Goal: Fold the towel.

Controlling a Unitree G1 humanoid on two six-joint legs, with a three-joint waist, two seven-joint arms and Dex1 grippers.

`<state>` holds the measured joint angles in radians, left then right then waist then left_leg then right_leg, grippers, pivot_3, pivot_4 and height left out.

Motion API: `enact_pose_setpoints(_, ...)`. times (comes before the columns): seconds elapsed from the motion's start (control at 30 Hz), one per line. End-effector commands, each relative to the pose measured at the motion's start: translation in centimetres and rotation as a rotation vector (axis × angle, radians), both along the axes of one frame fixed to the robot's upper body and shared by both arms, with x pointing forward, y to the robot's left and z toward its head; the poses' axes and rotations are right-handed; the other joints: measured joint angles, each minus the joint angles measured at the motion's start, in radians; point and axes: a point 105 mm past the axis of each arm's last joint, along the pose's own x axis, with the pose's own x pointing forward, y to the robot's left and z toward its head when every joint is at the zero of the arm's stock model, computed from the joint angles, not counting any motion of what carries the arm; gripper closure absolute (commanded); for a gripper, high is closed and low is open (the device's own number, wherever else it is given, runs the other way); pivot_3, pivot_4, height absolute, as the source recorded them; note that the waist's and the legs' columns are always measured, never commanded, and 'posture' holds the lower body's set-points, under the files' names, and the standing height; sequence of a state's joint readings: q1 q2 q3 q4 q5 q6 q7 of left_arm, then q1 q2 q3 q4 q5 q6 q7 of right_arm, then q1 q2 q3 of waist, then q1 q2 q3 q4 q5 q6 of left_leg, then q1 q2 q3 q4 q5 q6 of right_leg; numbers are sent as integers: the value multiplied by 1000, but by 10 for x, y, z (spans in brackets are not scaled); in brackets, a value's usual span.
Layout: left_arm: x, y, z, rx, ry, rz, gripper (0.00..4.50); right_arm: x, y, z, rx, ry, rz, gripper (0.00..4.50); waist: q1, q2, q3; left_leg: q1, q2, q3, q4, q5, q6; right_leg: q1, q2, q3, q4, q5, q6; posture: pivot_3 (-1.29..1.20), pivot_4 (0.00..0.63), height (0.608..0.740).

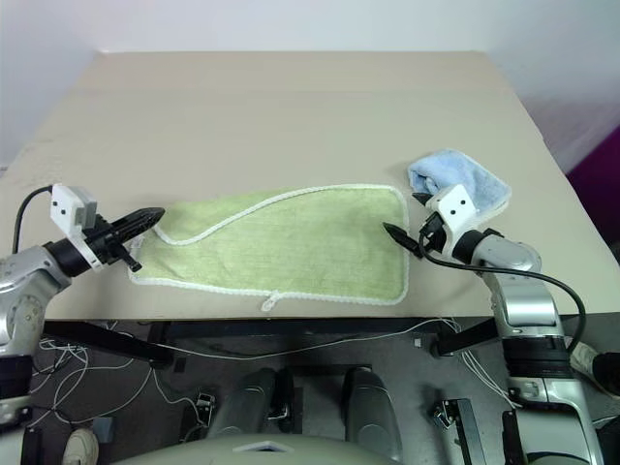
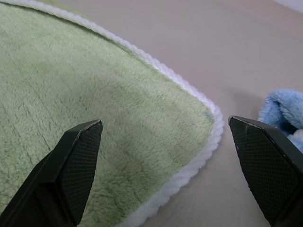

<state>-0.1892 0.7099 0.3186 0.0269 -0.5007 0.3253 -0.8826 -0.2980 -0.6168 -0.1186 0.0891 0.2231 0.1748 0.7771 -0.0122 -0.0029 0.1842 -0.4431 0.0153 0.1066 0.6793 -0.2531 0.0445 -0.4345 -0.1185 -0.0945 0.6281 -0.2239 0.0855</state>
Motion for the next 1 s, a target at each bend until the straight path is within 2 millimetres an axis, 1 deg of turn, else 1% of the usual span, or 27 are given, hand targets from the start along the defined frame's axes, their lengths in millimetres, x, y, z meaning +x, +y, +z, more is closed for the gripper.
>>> enact_pose_setpoints(0.03,-2,-5,6,23,-29,-6,4500,0,5,20,11,-67,13,42,0,0,0,0,0,0,0,0,0,0,0,0,0,0,0,0,150,740)
enact_pose_setpoints(0.17,-2,-8,5,24,-31,-3,4500,2,8,21,14,-71,15,42,1,0,0,0,0,0,0,0,0,0,0,0,0,0,0,0,150,740)
enact_pose_setpoints(0.3,1,-8,13,69,-64,21,4500,-1,12,21,14,-65,35,42,1,0,0,0,0,0,0,0,0,0,0,0,0,0,0,0,150,740)
enact_pose_setpoints(0.43,1,-13,19,86,-87,13,4500,0,12,18,7,-59,33,42,1,0,0,0,0,0,0,0,0,0,0,0,0,0,0,0,150,740)
enact_pose_setpoints(0.57,4,-15,18,97,-92,13,4500,-2,14,23,9,-73,37,42,1,0,0,0,0,0,0,0,0,0,0,0,0,0,0,0,150,740)
enact_pose_setpoints(0.67,7,-19,15,96,-91,4,4500,1,11,26,3,-83,22,42,1,0,0,0,0,0,0,0,0,0,0,0,0,0,0,0,150,740)
enact_pose_setpoints(0.77,9,-20,12,113,-84,8,4500,3,15,27,8,-88,26,42,1,0,0,0,0,0,0,0,0,0,0,0,0,0,0,0,150,740)
enact_pose_setpoints(0.87,7,-23,15,109,-94,-11,4500,5,18,30,20,-93,45,42,0,0,0,0,0,0,0,0,0,0,1,0,0,0,0,0,150,740)
enact_pose_setpoints(1.0,0,-17,12,131,-71,-13,4500,10,19,30,17,-95,40,42,-1,0,0,0,0,0,0,0,0,0,1,0,0,0,0,0,150,740)
